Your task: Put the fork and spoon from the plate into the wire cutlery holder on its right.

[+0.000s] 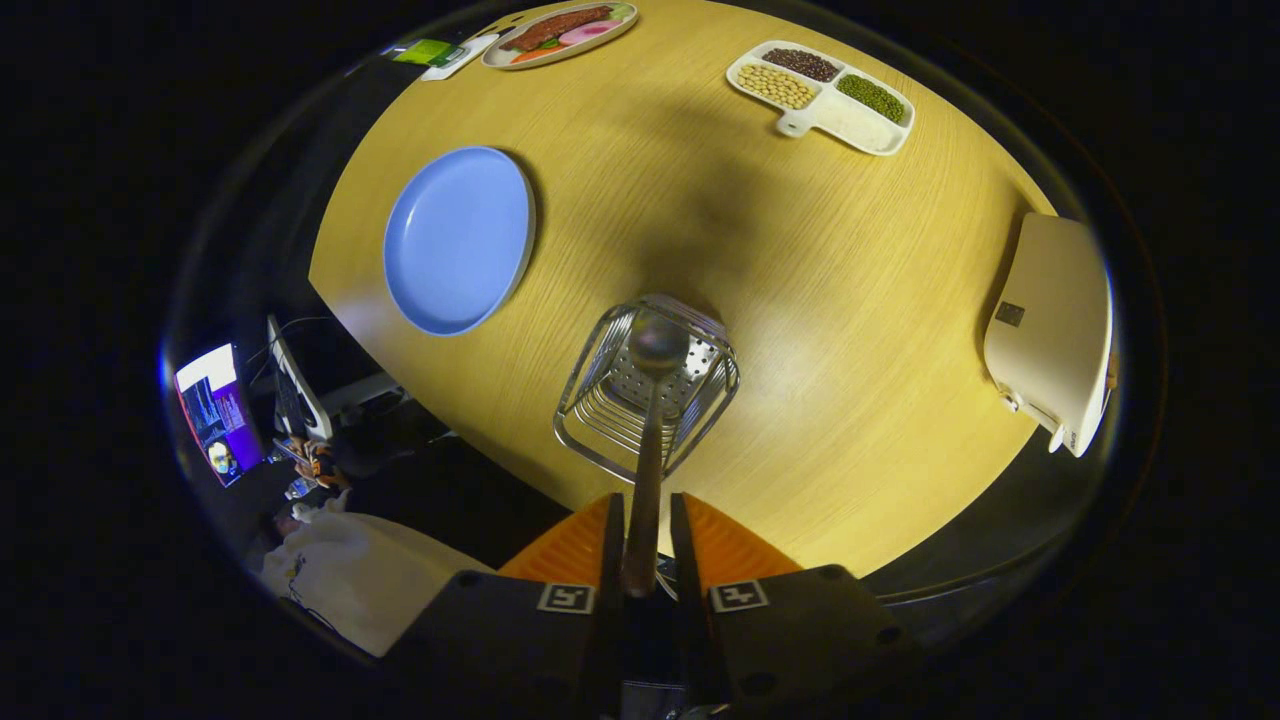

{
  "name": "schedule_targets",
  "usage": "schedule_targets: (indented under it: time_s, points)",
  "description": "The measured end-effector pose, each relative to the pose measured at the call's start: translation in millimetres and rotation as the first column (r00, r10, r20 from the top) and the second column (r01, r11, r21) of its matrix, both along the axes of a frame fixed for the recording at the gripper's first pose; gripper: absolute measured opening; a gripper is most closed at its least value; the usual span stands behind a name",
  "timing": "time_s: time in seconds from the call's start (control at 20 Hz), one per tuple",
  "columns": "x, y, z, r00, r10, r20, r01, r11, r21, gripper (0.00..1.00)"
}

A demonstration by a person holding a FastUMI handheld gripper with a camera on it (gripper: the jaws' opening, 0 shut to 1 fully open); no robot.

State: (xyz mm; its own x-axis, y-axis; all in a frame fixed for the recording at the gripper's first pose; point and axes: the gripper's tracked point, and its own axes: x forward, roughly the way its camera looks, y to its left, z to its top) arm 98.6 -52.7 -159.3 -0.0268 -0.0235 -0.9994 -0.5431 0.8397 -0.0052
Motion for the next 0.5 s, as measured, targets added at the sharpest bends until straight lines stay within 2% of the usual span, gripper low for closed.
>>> schedule_targets:
  time_s: [0.1, 0.15, 0.2, 0.3, 0.35, 0.5]
  points:
    - [2, 5, 6, 0.999, 0.007, 0.035, -0.008, 1.0, 0.027, 0.59]
    - [1, 9, 9, 0.999, 0.006, 0.049, -0.009, 0.999, 0.049, 0.8]
    - [0, 13, 14, 0.998, 0.001, 0.065, -0.006, 0.997, 0.072, 0.87]
    - [-2, 21, 23, 0.995, -0.007, 0.102, -0.005, 0.993, 0.119, 0.9]
    - [-2, 24, 27, 0.992, -0.016, 0.127, -0.002, 0.991, 0.136, 1.0]
    - [-8, 29, 41, 0.979, -0.04, 0.201, 0.002, 0.982, 0.187, 0.99]
